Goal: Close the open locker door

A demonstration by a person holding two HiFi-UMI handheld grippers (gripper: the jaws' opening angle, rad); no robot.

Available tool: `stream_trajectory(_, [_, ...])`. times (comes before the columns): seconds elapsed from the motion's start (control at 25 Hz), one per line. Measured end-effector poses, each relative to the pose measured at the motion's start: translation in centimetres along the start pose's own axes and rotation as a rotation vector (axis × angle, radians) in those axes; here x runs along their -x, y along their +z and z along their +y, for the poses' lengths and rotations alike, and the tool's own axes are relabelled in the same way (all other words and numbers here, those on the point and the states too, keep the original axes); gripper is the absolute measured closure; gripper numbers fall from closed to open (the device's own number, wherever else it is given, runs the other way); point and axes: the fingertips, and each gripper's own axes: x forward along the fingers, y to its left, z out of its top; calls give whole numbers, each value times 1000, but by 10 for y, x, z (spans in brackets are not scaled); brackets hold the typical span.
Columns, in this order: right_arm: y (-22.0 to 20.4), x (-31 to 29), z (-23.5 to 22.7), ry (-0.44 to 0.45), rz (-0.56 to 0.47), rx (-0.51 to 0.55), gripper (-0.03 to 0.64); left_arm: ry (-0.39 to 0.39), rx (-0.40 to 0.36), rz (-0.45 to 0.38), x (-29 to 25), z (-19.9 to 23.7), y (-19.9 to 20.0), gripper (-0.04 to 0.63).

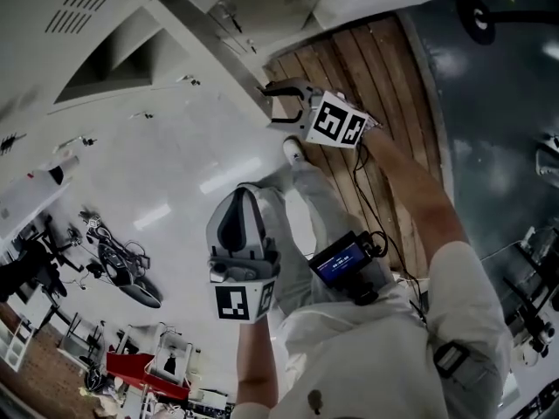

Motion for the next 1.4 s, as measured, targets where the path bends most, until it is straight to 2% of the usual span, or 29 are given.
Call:
stream_trajectory(0.2, [6, -13, 14, 39, -3, 23, 388, 7, -2, 11, 1, 6, -8, 588])
stream_trajectory(0.36, [14, -31, 27, 71, -11, 34, 388, 33, 20, -27, 2, 21, -9, 588])
stream_trajectory(0.72, [37, -80, 47, 118, -63, 64, 388, 119, 84, -70, 6, 97, -43, 588])
stream_trajectory(0.84, [45, -100, 51, 112, -70, 70, 388, 125, 81, -72, 10, 122, -54, 588])
stream_trajectory(1.04, [64, -133, 51, 75, -103, 56, 388, 127, 79, -161, 15, 161, -46, 588])
stream_trajectory(1.2, [78, -157, 49, 28, -147, 19, 388, 119, 80, -160, 20, 187, -56, 588])
stream_trajectory(1.4, [94, -184, 38, 12, -174, -40, 388, 89, 94, -175, 16, 215, -57, 588])
